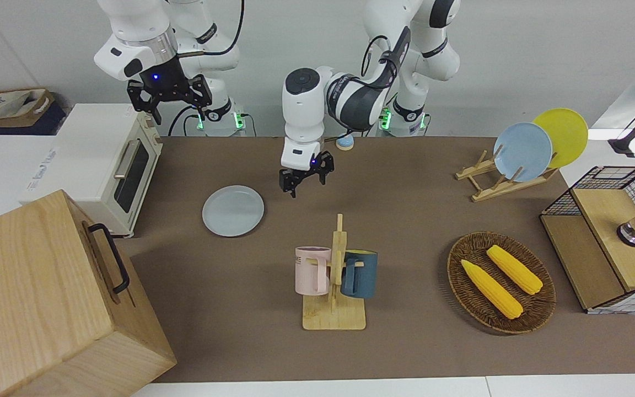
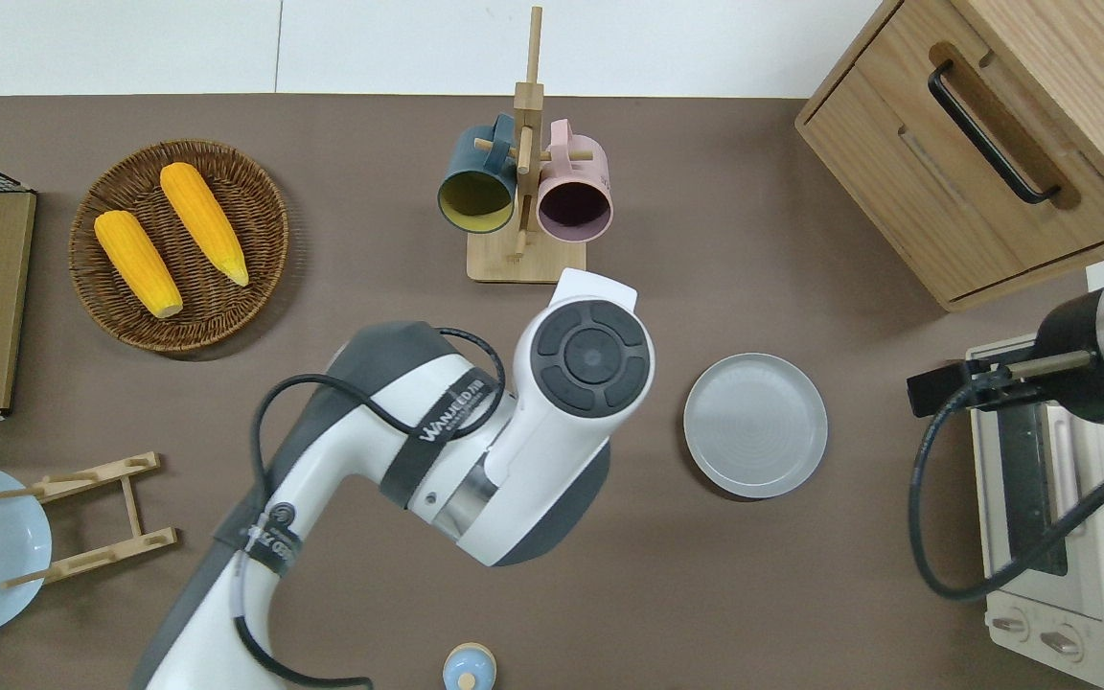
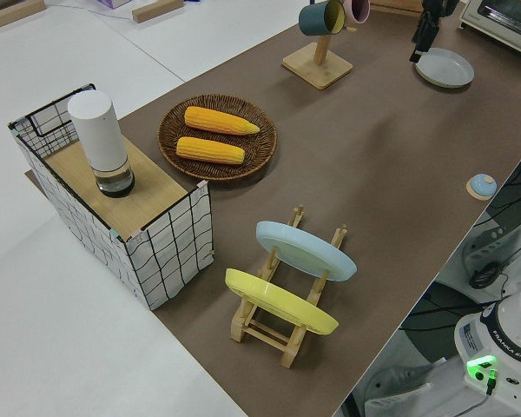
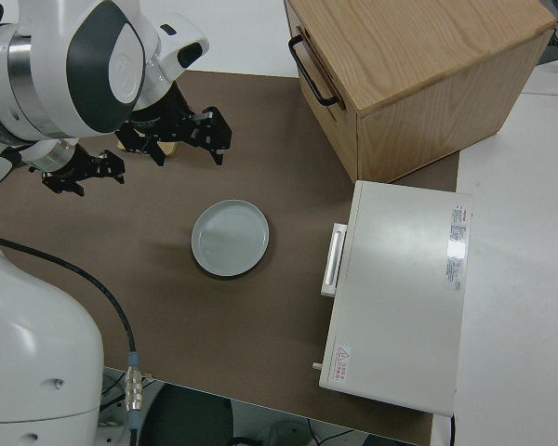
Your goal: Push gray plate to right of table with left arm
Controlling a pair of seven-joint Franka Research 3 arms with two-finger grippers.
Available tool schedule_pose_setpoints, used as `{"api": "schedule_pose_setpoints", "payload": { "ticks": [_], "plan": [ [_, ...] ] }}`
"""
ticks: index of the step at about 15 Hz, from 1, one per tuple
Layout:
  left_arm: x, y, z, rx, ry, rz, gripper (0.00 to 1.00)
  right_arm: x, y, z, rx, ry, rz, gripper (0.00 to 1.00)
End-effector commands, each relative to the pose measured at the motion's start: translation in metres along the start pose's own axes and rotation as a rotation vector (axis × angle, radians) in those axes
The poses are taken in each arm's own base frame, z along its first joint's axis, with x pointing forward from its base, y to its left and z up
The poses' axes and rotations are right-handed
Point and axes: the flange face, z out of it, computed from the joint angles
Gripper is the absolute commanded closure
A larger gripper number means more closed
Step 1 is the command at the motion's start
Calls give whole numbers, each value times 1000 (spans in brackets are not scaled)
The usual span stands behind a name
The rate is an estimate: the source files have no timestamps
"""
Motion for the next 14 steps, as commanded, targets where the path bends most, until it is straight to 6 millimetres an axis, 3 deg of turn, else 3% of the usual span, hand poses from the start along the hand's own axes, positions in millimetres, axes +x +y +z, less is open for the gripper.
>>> {"api": "schedule_pose_setpoints", "payload": {
  "ticks": [1, 7, 10, 14],
  "plan": [
    [30, -44, -41, 25, -13, 117, 9, -3, 2, -4, 10, -4, 7, 17],
    [107, -153, -86, 50, -70, 258, 9, -3, 2, -4, 10, -4, 6, 17],
    [153, -225, -94, 17, -125, 359, 9, -3, 1, -4, 10, -4, 4, 17],
    [167, -272, -103, 8, -117, 360, 7, -3, 1, -4, 10, -4, 6, 17]
  ]
}}
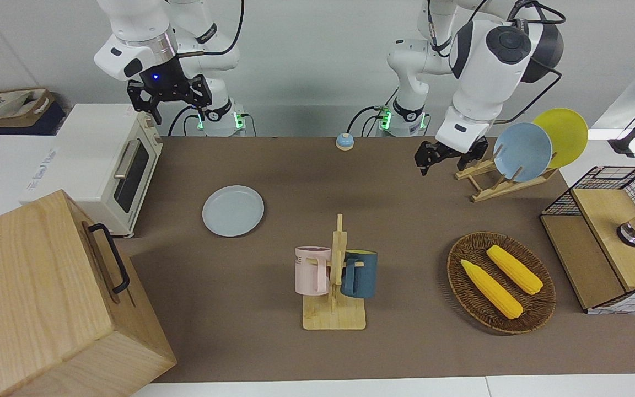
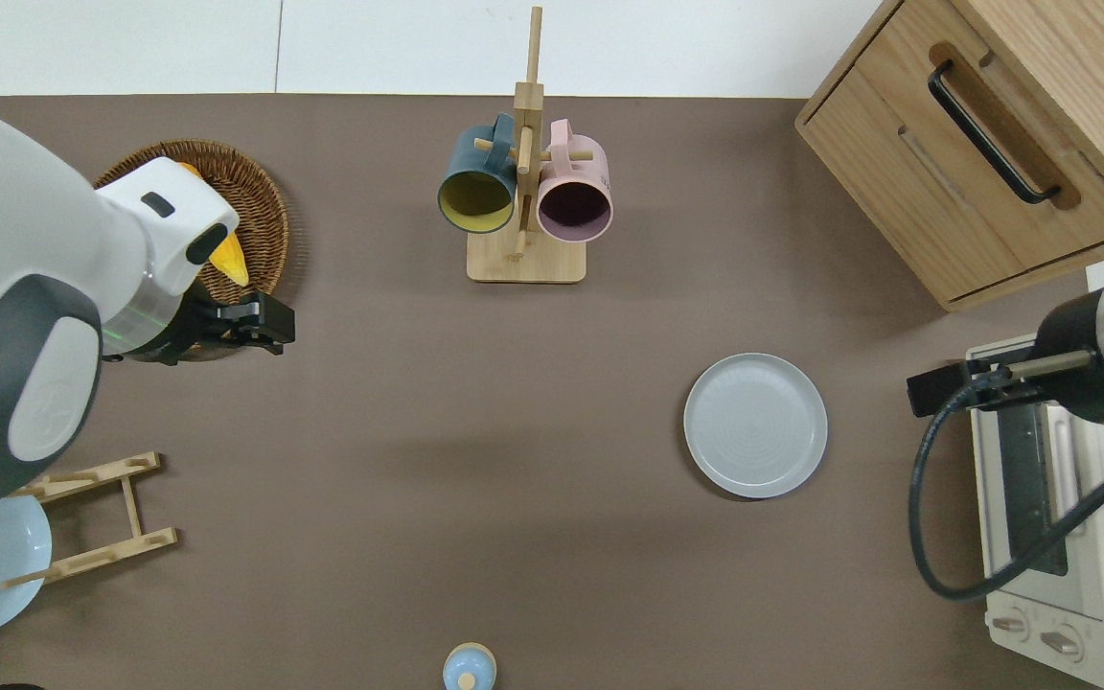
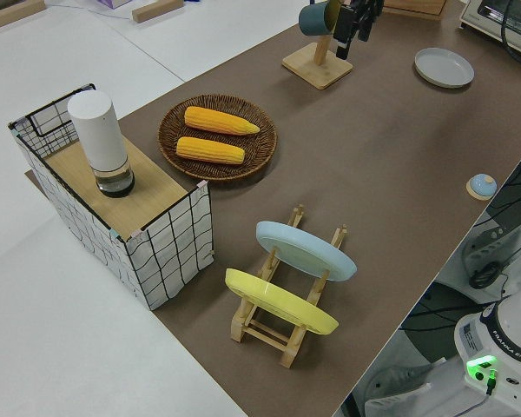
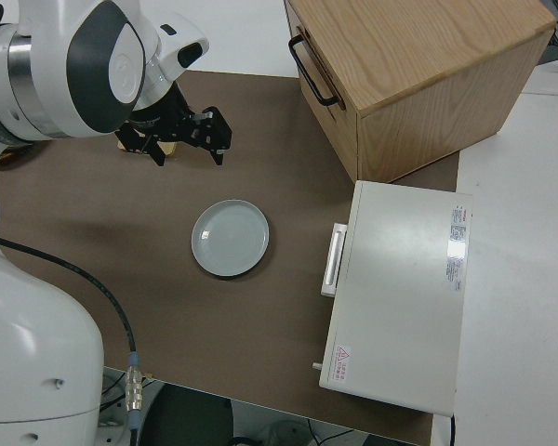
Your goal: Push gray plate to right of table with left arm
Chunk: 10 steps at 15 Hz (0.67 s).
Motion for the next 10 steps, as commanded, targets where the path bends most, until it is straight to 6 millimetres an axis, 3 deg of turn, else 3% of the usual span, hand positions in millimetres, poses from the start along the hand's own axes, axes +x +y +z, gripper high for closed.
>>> {"api": "schedule_pose_setpoints", "payload": {
  "ticks": [1, 3, 10],
  "plan": [
    [-17, -33, -2, -12, -16, 35, 7, -3, 2, -4, 10, -4, 7, 17],
    [-33, -62, 2, -47, -25, 119, 7, -3, 2, -4, 10, -4, 7, 17],
    [-71, -63, 18, -46, 31, 128, 5, -3, 2, -4, 10, -4, 7, 17]
  ]
}}
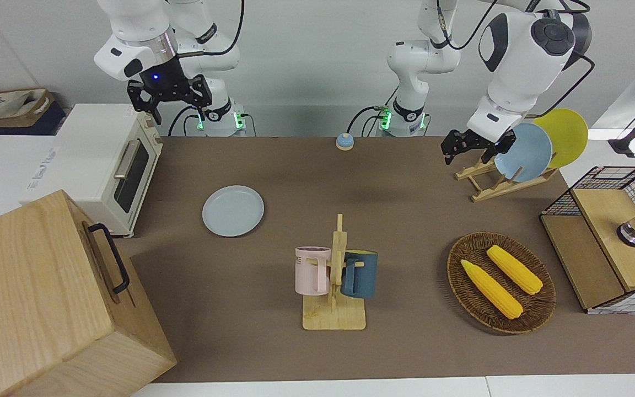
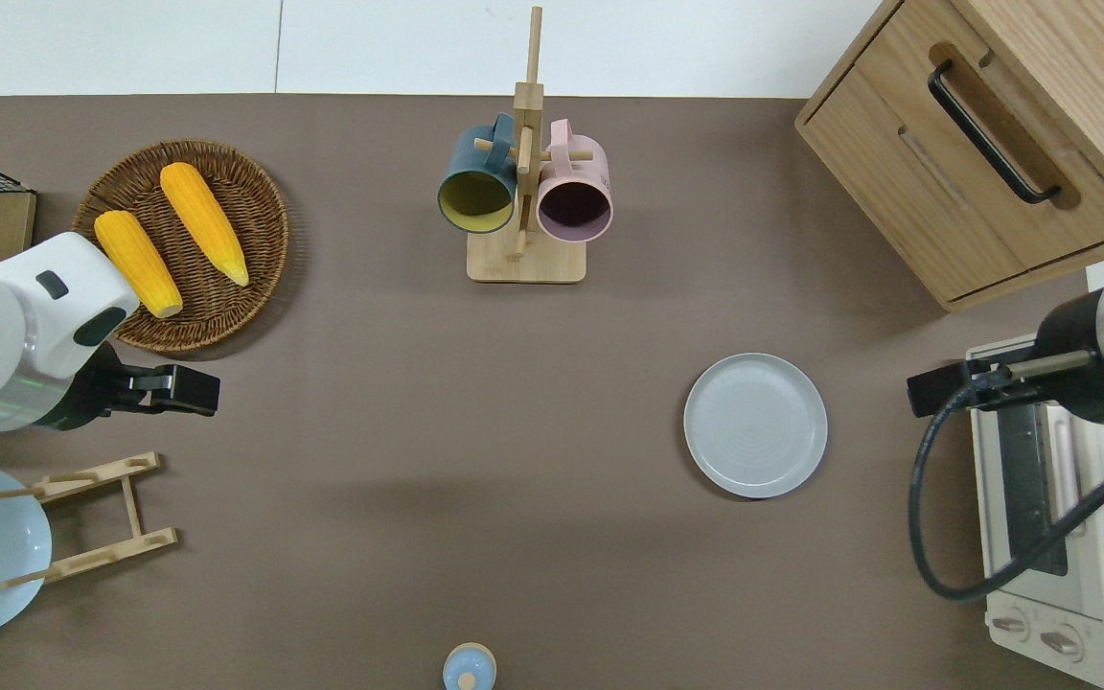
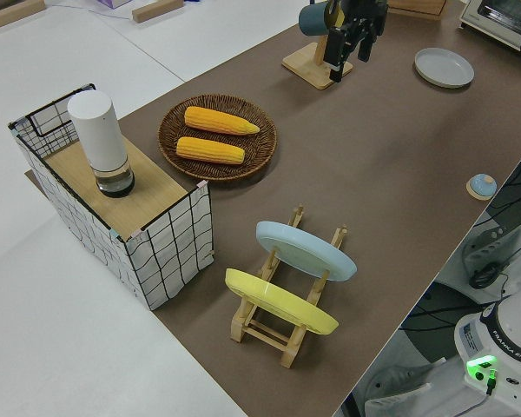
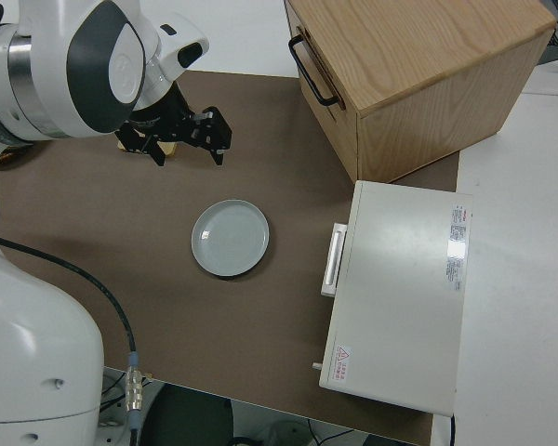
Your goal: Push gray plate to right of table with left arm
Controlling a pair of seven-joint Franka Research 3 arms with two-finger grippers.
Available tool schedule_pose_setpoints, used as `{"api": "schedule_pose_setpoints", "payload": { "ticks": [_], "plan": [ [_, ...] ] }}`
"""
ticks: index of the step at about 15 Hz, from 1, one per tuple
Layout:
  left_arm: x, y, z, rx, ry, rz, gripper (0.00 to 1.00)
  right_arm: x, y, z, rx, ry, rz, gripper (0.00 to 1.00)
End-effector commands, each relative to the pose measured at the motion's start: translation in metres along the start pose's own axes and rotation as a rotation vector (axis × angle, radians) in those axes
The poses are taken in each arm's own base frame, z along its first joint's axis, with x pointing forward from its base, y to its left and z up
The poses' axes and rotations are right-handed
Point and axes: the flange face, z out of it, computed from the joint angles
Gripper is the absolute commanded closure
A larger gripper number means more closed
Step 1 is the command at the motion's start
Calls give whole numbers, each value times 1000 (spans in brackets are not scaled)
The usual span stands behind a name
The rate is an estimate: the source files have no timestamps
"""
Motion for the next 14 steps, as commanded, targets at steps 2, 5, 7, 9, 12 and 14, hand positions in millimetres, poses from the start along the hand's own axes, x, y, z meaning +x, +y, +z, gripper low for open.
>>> {"api": "schedule_pose_setpoints", "payload": {
  "ticks": [2, 5, 7, 9, 12, 14],
  "plan": [
    [-28, 3, 8, -10, 69, 20, 2, -3, 2, -4, 10, -4, 7, 17],
    [-22, 7, 5, -10, 83, 39, 2, -3, 2, -4, 10, -4, 6, 17],
    [-22, 10, 4, -11, 79, 46, 0, -3, 2, -4, 10, -4, 6, 17],
    [-21, 9, 6, -11, 76, 45, 0, -3, 2, -4, 10, -4, 7, 17],
    [-23, 2, 5, -13, 69, 19, 0, -3, 2, -4, 10, -4, 6, 17],
    [-23, 2, 5, -13, 64, 14, 0, -3, 2, -4, 10, -4, 7, 17]
  ]
}}
